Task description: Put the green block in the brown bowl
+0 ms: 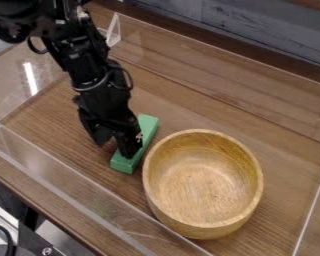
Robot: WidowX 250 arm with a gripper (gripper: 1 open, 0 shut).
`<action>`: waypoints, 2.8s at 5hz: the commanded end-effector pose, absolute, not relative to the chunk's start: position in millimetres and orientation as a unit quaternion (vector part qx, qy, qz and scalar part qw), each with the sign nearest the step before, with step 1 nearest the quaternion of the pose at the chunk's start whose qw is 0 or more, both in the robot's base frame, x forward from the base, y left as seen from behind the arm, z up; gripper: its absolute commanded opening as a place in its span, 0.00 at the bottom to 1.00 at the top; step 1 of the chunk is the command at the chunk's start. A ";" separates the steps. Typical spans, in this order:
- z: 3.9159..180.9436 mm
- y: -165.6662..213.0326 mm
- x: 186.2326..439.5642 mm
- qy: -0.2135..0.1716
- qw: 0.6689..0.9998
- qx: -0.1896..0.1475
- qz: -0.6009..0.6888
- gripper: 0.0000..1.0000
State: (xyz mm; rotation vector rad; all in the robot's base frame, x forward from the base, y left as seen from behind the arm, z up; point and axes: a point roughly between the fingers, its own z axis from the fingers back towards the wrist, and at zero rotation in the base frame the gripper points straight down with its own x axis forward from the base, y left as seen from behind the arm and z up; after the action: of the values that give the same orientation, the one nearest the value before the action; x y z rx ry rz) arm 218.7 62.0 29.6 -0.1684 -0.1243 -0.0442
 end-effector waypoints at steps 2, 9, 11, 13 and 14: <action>22.2 64.3 225.6 -0.079 0.993 -0.086 -0.017 1.00; 43.3 69.8 221.7 -0.055 0.993 -0.108 0.009 0.00; 62.2 67.9 218.5 -0.037 0.993 -0.112 0.022 0.00; 130.1 49.9 215.5 -0.032 0.992 -0.107 0.052 0.00; 167.8 26.3 212.5 -0.034 0.993 -0.104 0.047 0.00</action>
State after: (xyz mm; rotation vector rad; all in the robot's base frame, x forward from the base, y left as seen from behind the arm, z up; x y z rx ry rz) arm 207.5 23.7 156.4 -0.2207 -0.0250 0.0890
